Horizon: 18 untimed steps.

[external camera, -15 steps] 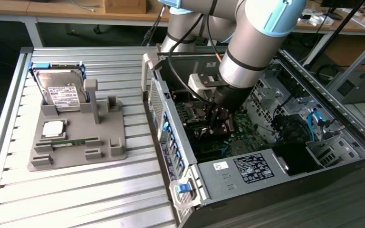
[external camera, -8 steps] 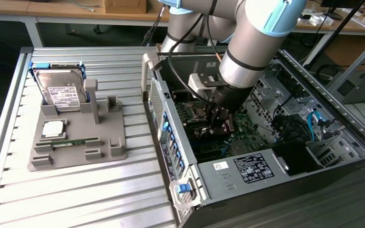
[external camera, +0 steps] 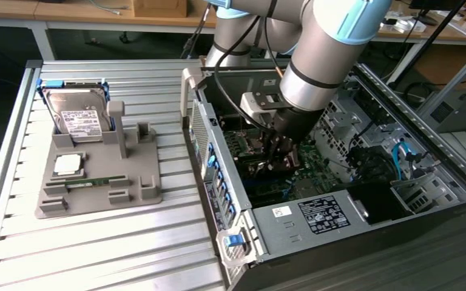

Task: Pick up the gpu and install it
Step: 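Insert the gpu into the slot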

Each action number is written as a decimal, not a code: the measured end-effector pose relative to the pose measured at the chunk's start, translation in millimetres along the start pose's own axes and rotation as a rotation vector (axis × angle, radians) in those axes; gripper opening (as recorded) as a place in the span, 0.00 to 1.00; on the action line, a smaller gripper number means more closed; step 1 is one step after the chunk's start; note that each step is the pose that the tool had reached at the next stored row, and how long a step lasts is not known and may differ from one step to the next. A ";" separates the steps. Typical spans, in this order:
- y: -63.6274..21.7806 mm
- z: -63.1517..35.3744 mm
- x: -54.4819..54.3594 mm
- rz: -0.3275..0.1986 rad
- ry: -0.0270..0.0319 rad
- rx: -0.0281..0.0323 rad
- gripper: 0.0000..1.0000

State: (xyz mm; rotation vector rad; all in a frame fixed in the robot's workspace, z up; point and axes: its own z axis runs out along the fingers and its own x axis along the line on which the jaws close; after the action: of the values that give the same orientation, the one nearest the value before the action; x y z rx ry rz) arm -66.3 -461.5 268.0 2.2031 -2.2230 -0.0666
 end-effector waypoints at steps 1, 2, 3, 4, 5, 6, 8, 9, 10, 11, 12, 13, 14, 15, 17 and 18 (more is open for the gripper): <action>0.0 0.0 0.0 0.000 0.0001 -0.0001 0.27; 0.0 -0.1 0.0 0.000 0.0002 -0.0001 0.27; 0.0 -0.2 0.0 0.000 0.0003 -0.0001 0.27; 0.0 -0.2 0.0 0.000 0.0003 -0.0001 0.27; 0.3 -0.2 0.1 0.000 0.0005 0.0087 0.27; 0.4 -0.1 0.1 0.000 0.0004 0.0184 0.27; 0.3 0.0 0.0 -0.001 0.0000 0.0238 0.27; 0.3 0.0 0.0 -0.001 0.0000 0.0239 0.27; 0.3 0.0 0.0 -0.001 0.0000 0.0239 0.27; 0.3 0.0 0.0 -0.001 0.0000 0.0239 0.27; 0.3 0.0 0.0 0.000 0.0001 0.0239 0.27; 0.4 0.0 0.0 0.000 0.0005 0.0240 0.27; 1.1 0.0 0.0 0.000 0.0012 0.0242 0.27; 2.5 -0.1 0.1 0.000 0.0016 0.0247 0.27; 4.6 0.2 0.0 0.000 0.0011 0.0261 0.27; 4.6 0.2 0.0 0.000 0.0010 0.0262 0.27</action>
State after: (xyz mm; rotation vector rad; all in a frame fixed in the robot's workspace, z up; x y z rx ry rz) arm -70.9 -461.5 268.0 2.2162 -2.2357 -0.0365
